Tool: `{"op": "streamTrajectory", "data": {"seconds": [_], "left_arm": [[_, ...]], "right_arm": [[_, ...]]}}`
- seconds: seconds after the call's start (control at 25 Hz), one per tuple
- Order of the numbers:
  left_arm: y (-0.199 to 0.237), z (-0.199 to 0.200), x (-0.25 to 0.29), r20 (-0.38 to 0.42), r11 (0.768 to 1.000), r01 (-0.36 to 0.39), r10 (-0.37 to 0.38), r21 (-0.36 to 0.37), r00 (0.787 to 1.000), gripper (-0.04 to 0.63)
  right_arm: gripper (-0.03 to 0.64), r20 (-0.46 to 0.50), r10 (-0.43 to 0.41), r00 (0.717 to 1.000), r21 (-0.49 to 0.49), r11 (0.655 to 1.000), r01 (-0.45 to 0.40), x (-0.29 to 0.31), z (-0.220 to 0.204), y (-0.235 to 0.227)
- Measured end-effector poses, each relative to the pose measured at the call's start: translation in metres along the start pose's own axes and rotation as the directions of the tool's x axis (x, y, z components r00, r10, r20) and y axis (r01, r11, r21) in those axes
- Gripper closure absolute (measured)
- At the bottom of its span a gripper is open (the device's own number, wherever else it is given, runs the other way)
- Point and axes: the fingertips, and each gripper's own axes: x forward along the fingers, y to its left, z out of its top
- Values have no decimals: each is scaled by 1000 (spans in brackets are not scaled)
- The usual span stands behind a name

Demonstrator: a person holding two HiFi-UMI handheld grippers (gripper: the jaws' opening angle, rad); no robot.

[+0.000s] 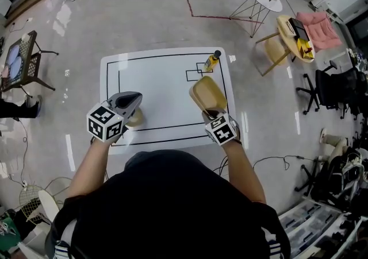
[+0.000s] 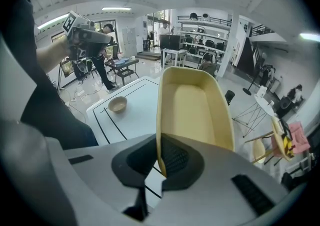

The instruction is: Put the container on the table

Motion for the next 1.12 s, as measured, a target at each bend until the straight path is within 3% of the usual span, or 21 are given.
{"op": "streamTrajectory", "data": {"seconds": [1.12], "left_arm": [[39, -9, 9, -24, 999, -25, 24, -41, 999, 588]], "right_arm": [[607, -61, 80, 995, -10, 997, -80, 58, 5, 5]]}}
